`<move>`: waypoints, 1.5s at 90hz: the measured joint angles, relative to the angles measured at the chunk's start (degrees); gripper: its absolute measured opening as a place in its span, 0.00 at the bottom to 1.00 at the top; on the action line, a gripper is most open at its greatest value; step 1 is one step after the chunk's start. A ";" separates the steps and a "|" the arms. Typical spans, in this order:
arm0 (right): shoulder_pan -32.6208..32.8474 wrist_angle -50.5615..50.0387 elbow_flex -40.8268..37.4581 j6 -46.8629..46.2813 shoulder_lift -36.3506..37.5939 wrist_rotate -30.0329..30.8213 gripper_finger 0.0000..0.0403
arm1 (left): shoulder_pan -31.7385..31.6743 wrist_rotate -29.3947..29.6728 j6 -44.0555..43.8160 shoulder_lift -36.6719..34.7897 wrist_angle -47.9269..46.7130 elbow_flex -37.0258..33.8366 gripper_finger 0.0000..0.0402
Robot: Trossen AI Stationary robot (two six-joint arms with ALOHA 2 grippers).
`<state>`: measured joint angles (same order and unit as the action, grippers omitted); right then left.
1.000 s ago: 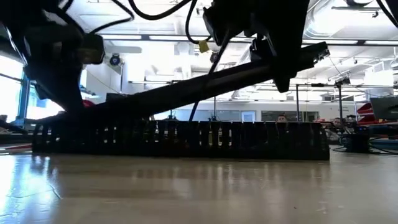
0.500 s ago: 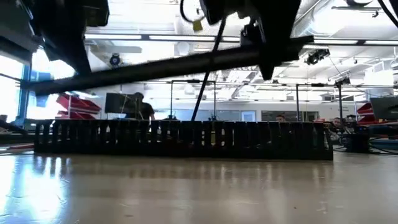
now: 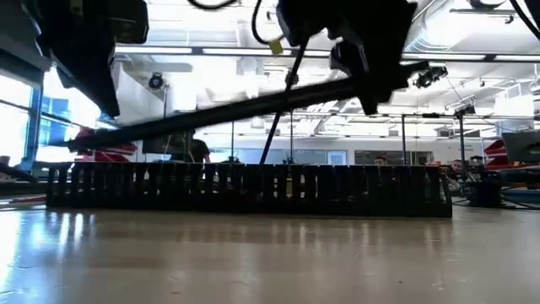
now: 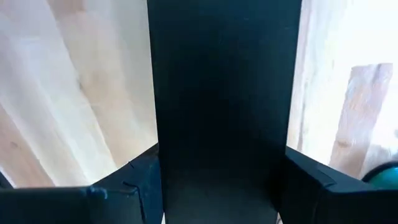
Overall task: Ziptie cables
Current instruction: Close the black cable duct
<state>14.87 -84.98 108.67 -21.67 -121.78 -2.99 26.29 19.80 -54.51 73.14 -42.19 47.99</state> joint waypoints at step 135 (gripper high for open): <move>-0.63 -0.10 -1.82 1.15 -0.15 -0.06 0.51 | 1.79 -4.73 -4.95 3.78 1.76 -1.50 0.00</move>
<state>14.24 -85.09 106.85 -20.52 -121.93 -3.05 28.08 15.07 -59.46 76.93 -40.44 46.49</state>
